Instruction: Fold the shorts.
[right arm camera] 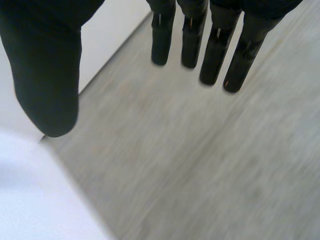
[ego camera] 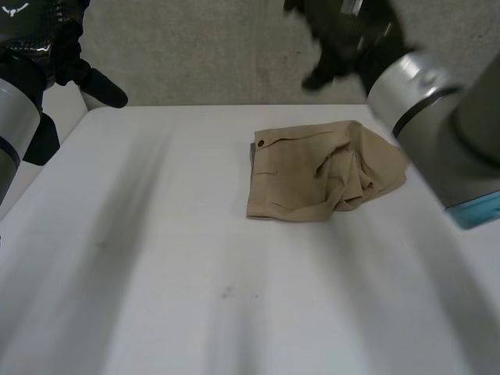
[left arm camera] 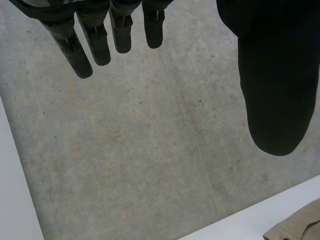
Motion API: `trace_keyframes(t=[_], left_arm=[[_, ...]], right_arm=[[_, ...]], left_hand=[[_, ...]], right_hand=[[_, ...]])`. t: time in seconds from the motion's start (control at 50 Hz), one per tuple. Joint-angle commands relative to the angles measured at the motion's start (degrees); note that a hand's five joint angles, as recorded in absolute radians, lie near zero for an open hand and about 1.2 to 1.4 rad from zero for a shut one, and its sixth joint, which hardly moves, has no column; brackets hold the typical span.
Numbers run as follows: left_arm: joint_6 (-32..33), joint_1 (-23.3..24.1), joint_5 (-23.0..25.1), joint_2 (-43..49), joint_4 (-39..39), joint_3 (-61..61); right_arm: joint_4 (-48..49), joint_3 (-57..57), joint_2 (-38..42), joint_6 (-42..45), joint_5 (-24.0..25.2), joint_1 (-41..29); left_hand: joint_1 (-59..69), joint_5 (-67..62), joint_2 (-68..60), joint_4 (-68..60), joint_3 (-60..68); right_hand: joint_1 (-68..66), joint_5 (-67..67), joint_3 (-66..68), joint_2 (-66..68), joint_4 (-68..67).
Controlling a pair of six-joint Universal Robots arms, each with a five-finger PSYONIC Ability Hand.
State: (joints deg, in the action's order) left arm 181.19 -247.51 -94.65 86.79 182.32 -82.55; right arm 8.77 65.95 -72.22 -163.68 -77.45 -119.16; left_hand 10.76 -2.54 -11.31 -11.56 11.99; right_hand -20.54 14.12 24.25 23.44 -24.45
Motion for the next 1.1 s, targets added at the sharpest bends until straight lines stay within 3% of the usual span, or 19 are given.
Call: trace_keyframes(t=[0.02, 0.14, 0.22, 0.4, 0.44, 0.5, 0.52, 0.54, 0.66, 0.82, 0.94, 1.1], left_arm=[[0.21, 0.28, 0.25, 0.58, 0.14, -1.47], [0.21, 0.28, 0.26, 1.54, 0.40, -1.65], [0.30, 0.28, 0.26, 2.77, 0.40, -1.56], [0.30, 0.28, 0.26, 4.88, 0.40, -1.39], [0.30, 0.28, 0.26, 5.15, 0.40, -1.30], [0.30, 0.28, 0.25, 5.41, 0.40, -1.21], [0.30, 0.28, 0.17, 5.50, 0.40, -1.21], [0.30, 0.28, 0.25, 5.41, 0.40, -1.12], [0.30, 0.19, 0.17, 4.80, 0.40, -0.95], [0.30, -0.07, 0.08, 3.48, 0.40, -0.60], [0.12, -0.34, -0.01, 0.23, 0.93, -0.07], [0.04, -1.92, -0.36, -2.67, 2.69, 0.11]], right_arm=[[-2.71, -0.38, 12.97, 13.45, -0.07, 0.50], [2.99, -3.01, 23.85, 26.54, 0.37, 2.51], [5.37, -5.38, 29.39, 30.51, 1.42, 4.28], [5.73, -11.81, 38.72, 31.58, 4.94, 4.90], [5.73, -12.51, 39.78, 31.58, 5.47, 5.16], [5.64, -13.22, 40.58, 31.75, 6.61, 5.43], [5.73, -13.22, 40.31, 31.93, 6.79, 5.43], [5.82, -13.04, 39.35, 32.36, 7.05, 5.25], [7.57, -10.24, 27.41, 27.99, 6.35, 4.55], [8.98, -7.50, 10.18, 14.54, 3.98, 2.36], [9.07, -10.84, 1.38, 10.13, -2.87, -2.83], [9.07, -15.06, 0.67, 8.55, -15.61, -5.21]], left_hand=[[-0.76, 2.54, 1.31, 1.56, -1.99], [-0.76, 2.54, 1.31, 1.56, -1.99], [-0.76, 2.54, 1.31, 1.56, -1.99], [-0.76, 2.54, 1.31, 1.56, -1.99], [-0.76, 2.54, 1.31, 1.56, -1.99], [-0.76, 2.54, 1.31, 1.56, -1.99], [-0.76, 2.54, 1.31, 1.56, -1.99], [-0.76, 2.54, 1.31, 1.56, -1.99], [-0.76, 2.54, 1.31, 1.56, -1.99], [-0.76, 2.54, 1.31, 1.56, -1.99], [-0.76, 2.54, 1.31, 1.56, -1.99], [-0.55, 2.32, 1.10, 1.35, -1.77]], right_hand=[[3.56, -7.14, -7.27, -6.46, 7.47], [1.89, -5.47, -5.60, -4.79, 5.80], [0.03, -3.62, -3.75, -2.93, 3.94], [-8.21, 4.62, 4.49, 5.30, -4.29], [-14.24, 10.65, 10.52, 11.34, -10.33], [-43.09, 39.50, 39.37, 40.18, -39.17], [-56.20, 52.61, 52.48, 53.29, -52.28], [-59.43, 55.84, 55.71, 56.53, -55.52], [-59.46, 55.88, 55.75, 56.56, -55.55], [-59.46, 55.88, 55.75, 56.56, -55.55], [-59.46, 55.88, 55.75, 56.56, -55.55], [-59.46, 55.88, 55.75, 56.56, -55.55]])
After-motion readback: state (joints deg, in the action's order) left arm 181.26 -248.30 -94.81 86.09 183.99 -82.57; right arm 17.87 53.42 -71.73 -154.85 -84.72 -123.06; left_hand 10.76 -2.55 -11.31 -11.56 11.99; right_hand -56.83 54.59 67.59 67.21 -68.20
